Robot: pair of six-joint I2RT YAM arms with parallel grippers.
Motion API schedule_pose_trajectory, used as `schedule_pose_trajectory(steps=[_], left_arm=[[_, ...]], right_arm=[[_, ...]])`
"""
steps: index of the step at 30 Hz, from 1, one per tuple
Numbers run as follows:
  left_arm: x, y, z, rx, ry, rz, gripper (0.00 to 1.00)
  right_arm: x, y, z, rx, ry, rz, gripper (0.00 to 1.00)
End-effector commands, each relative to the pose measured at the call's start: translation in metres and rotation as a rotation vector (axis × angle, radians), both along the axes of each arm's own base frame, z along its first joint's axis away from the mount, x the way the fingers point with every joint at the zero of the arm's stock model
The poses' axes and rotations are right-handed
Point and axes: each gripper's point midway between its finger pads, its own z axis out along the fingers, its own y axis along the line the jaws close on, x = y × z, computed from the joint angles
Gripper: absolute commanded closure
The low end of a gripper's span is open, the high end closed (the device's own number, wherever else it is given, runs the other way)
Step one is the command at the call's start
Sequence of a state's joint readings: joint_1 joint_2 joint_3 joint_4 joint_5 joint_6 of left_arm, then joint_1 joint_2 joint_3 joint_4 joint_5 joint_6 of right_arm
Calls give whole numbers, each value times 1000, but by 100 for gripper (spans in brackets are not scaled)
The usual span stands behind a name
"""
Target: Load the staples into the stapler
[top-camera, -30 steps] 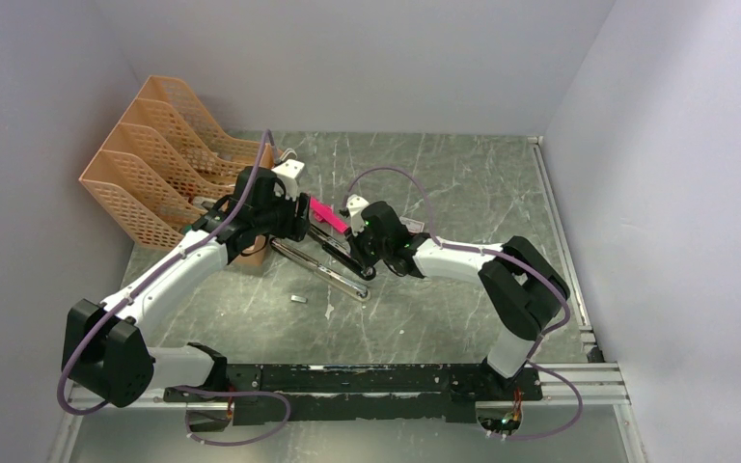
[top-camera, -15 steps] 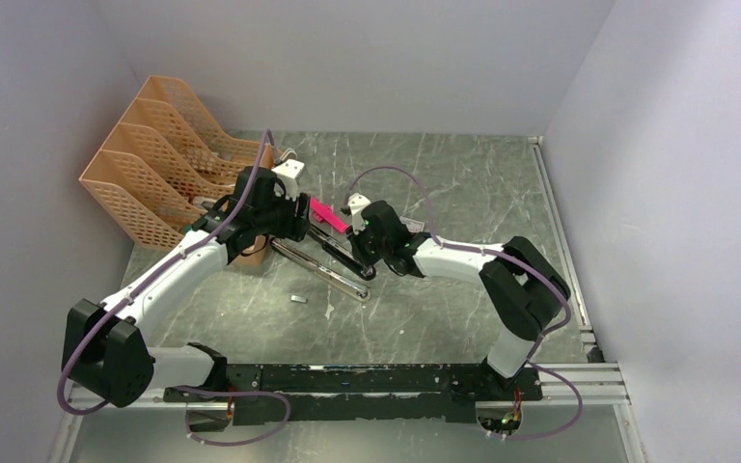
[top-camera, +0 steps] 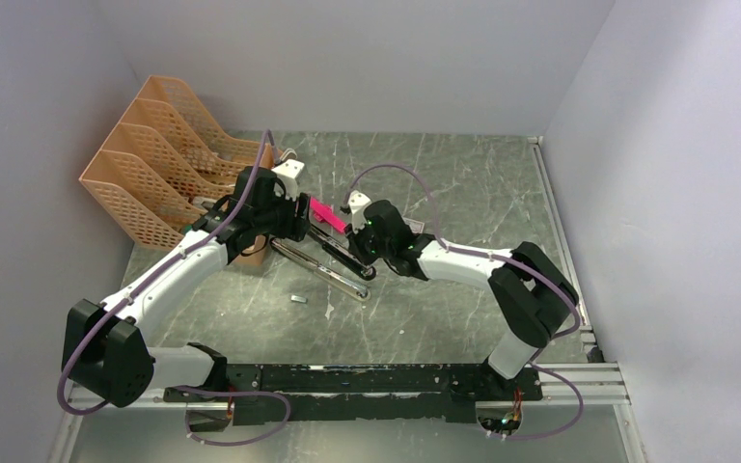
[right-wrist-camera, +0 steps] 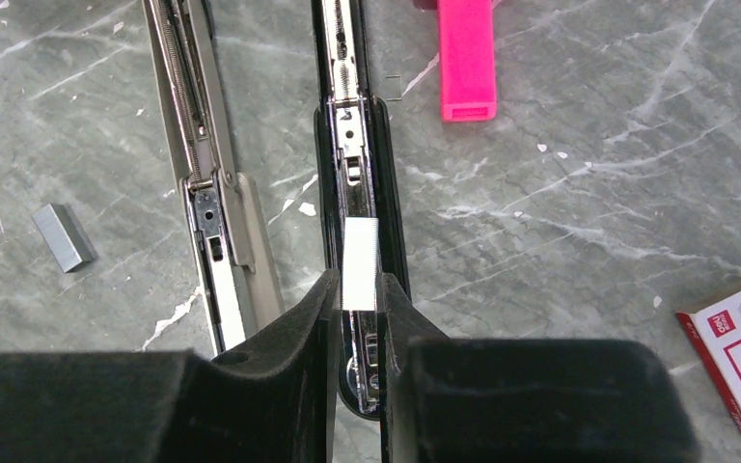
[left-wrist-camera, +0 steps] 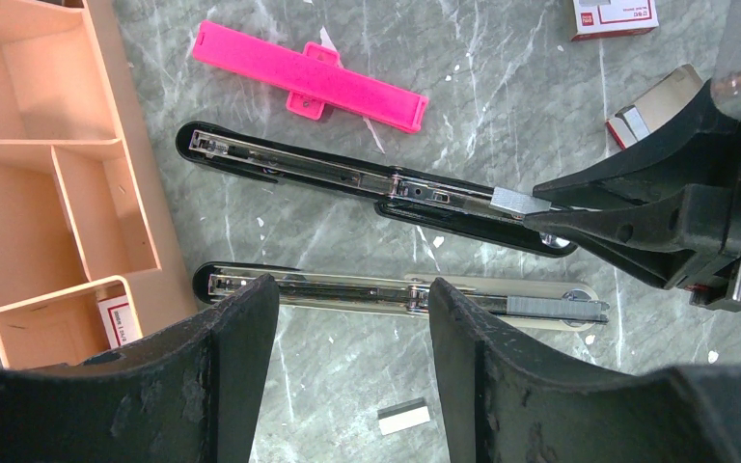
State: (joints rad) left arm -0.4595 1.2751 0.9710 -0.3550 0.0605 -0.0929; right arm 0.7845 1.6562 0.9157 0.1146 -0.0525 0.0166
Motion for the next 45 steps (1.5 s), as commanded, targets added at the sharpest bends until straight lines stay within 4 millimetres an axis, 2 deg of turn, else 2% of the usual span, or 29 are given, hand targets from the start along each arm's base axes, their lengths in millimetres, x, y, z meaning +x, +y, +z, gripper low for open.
schedule_pose_trajectory(steps=[1, 21, 45], left_arm=[[4, 2, 12, -15, -49, 8, 37], [4, 2, 13, -18, -53, 5, 36], [4, 2, 12, -18, -52, 6, 37]], right_arm=[[1, 7, -2, -4, 5, 21, 100], [-1, 4, -17, -45, 46, 17, 100], [-4, -1, -24, -85, 70, 14, 100]])
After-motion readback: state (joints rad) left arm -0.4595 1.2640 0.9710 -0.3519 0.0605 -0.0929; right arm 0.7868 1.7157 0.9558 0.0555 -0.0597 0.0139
